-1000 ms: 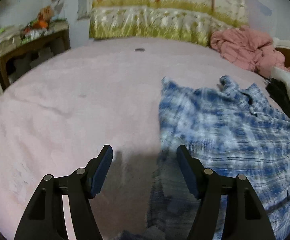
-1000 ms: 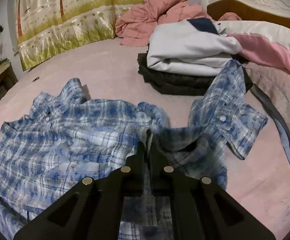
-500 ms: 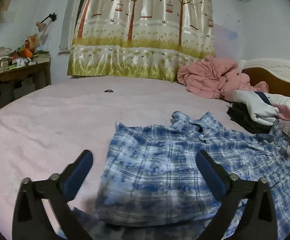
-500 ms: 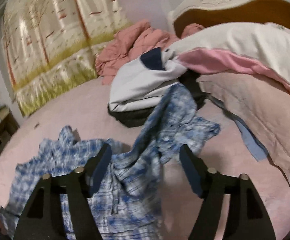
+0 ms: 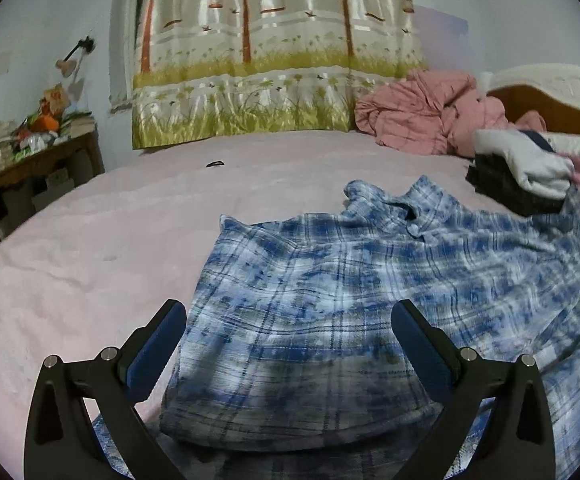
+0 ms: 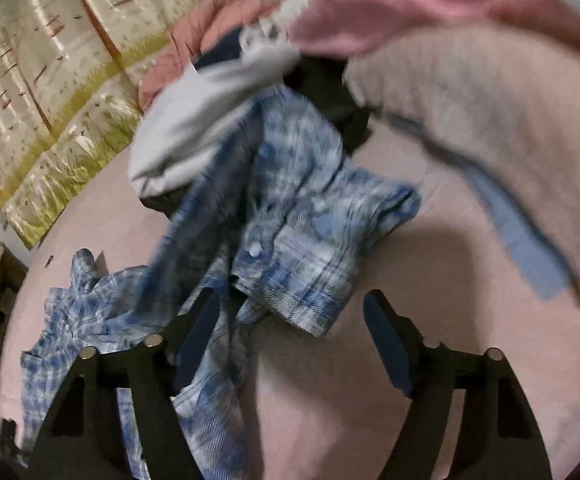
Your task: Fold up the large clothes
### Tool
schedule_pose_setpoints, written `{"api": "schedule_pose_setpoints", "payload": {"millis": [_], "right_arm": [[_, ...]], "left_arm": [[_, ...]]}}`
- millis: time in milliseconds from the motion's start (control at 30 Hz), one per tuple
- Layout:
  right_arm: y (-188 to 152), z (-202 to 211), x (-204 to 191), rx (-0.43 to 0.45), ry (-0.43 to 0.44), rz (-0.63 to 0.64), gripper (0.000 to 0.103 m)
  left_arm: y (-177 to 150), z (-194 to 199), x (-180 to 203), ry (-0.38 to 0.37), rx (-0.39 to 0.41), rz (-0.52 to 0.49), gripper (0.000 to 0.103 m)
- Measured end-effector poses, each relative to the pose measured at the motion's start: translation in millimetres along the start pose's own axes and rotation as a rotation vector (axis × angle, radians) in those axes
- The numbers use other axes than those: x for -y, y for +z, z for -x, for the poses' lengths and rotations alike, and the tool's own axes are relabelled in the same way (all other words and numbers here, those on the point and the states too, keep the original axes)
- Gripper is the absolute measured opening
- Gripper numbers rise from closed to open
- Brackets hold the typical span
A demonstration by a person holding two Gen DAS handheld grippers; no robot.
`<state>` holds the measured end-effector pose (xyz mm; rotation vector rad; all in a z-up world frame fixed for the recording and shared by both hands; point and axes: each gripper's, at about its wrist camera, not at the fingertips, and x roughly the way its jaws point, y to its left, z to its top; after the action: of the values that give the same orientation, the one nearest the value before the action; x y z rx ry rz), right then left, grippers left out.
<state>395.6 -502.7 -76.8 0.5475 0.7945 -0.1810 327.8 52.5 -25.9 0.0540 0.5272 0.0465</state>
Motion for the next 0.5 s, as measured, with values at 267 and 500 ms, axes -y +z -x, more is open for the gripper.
{"api": "schedule_pose_setpoints", "payload": {"millis": [267, 500], "right_arm": [[-2.0, -16.4, 20.0, 0.028, 0.071, -0.109, 0.002], [7.3, 104.7, -5.9, 0.339, 0.077, -0.04, 0.002]], "left_arm": [[-0.8, 0.9, 6.6, 0.006, 0.008, -0.039, 0.103], [-1.4, 4.4, 6.6, 0.012, 0.02, -0.044, 0.103]]}}
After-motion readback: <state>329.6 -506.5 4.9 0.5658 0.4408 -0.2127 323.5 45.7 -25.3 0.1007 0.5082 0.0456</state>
